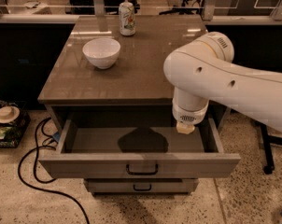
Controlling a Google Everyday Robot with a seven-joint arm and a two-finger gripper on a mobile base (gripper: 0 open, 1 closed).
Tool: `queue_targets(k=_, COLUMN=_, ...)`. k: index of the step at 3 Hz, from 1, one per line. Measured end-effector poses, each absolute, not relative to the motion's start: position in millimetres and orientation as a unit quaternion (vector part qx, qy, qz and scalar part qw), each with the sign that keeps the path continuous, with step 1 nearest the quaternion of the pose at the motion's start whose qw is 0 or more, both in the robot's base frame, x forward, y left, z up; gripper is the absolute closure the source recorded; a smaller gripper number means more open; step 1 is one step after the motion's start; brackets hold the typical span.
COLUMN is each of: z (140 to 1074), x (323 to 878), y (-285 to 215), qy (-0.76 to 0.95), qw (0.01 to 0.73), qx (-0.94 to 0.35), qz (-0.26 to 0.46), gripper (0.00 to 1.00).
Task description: Open top drawer
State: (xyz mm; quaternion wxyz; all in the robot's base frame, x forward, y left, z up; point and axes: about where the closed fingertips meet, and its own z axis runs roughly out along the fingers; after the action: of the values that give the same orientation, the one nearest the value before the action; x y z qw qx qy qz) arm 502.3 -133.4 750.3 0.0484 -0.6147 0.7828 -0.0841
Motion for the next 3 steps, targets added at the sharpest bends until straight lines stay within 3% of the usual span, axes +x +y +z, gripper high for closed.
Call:
queue_targets(k=2, z=738, x=488, y=-144, qy=0.754, qw=0.122, qx=-0.645, qz=-0.027, gripper=1.0)
queue_targets(k=3, z=733, x=486, y=-144, qy=0.757, qw=0.122, qx=-0.642, qz=-0.024, gripper=1.0)
